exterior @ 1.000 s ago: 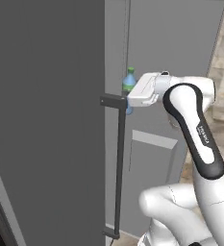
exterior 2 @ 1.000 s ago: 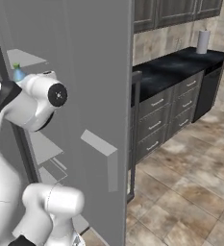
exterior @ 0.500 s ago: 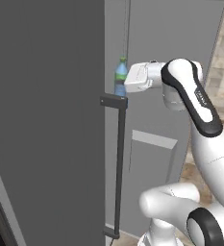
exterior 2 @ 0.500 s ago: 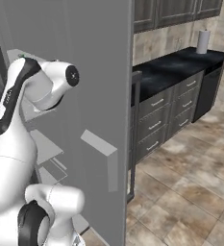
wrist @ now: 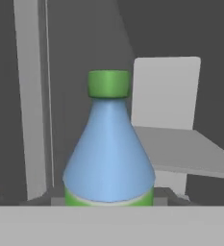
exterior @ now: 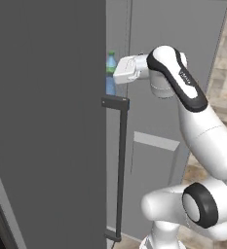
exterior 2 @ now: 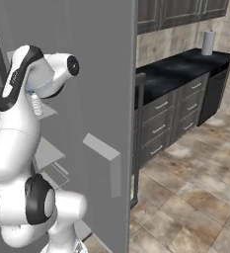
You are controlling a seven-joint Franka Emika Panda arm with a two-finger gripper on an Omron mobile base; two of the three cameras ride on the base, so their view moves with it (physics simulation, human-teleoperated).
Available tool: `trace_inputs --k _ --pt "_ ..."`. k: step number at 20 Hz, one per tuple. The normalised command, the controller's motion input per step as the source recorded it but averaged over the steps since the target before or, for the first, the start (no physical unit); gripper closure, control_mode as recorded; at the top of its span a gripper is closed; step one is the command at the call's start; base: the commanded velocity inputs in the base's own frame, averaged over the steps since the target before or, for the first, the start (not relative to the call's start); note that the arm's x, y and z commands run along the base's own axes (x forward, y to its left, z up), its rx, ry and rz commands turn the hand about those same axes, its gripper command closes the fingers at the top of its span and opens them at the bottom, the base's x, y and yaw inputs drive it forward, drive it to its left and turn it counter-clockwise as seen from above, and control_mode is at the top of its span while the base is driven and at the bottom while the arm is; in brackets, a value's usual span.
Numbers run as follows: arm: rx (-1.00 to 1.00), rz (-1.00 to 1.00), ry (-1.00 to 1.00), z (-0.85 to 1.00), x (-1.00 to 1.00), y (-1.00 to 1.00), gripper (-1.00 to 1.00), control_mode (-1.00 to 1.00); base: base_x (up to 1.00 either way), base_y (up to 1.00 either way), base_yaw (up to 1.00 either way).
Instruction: Take the bottled waters from the counter and place them in the freezer to freeze. Close the freezer door after placing the bottles.
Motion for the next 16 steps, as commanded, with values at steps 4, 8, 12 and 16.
trace_inputs --k 4,8,12,16 --pt "0.00 0.00 -0.03 0.02 0.63 0.41 1.00 -1.00 0.00 0.00 0.00" --pt "0.00 0.12 0.00 0.00 0.70 0.12 1.00 -1.00 0.00 0.00 0.00" --pt "0.00 0.15 0.00 0.13 0.55 0.11 1.00 -1.00 0.00 0.00 0.00" --pt "0.00 0.12 0.00 0.24 0.63 0.25 1.00 -1.00 0.00 0.00 0.00"
